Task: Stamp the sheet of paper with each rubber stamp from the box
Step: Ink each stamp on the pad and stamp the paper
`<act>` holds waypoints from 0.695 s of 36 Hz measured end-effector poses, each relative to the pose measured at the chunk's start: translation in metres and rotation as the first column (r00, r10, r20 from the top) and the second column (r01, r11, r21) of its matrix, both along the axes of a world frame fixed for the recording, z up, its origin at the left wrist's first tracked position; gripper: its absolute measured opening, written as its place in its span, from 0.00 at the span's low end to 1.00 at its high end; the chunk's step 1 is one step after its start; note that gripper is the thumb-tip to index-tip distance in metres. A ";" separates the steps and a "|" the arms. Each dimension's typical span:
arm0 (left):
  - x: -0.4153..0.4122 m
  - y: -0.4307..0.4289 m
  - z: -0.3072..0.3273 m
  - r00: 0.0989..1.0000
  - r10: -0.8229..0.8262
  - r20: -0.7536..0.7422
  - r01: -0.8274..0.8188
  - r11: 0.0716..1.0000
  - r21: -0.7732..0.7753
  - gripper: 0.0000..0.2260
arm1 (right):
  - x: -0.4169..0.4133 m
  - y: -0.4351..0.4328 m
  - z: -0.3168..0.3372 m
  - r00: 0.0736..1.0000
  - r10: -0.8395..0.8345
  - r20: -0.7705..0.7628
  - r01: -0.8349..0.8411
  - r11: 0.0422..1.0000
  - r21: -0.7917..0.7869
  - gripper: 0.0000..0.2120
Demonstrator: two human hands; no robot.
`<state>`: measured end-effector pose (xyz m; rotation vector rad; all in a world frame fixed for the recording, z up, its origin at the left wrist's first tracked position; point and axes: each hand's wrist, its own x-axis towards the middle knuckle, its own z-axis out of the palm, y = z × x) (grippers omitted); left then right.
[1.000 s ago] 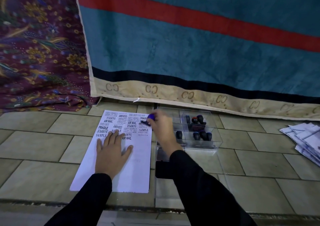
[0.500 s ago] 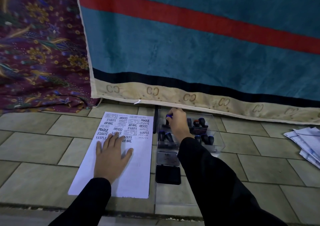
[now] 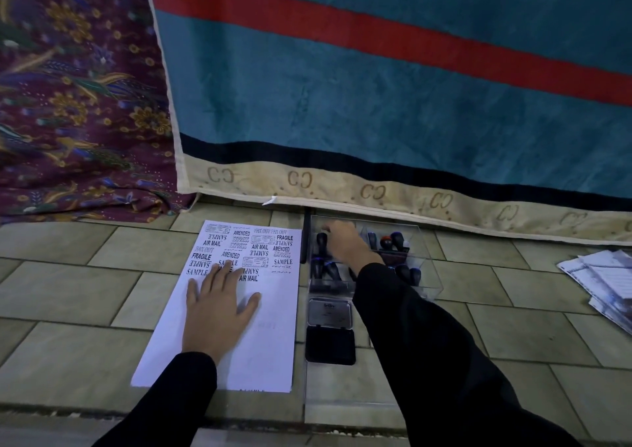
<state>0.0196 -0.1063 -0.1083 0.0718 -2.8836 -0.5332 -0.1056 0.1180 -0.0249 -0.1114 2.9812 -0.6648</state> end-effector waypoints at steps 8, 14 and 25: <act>-0.001 -0.002 0.001 1.000 -0.011 0.004 0.011 0.999 0.051 0.31 | 0.046 0.012 0.008 0.977 -0.068 -0.204 0.041 0.990 -0.136 0.07; -0.003 -0.005 0.009 1.000 0.001 0.020 -0.005 0.981 0.193 0.25 | 0.060 0.009 -0.013 0.994 -0.037 -0.098 0.044 0.996 0.076 0.05; -0.011 -0.017 0.026 0.975 0.044 0.217 -0.206 0.542 0.815 0.19 | 0.054 0.008 -0.007 0.997 -0.026 -0.068 0.031 0.996 0.082 0.07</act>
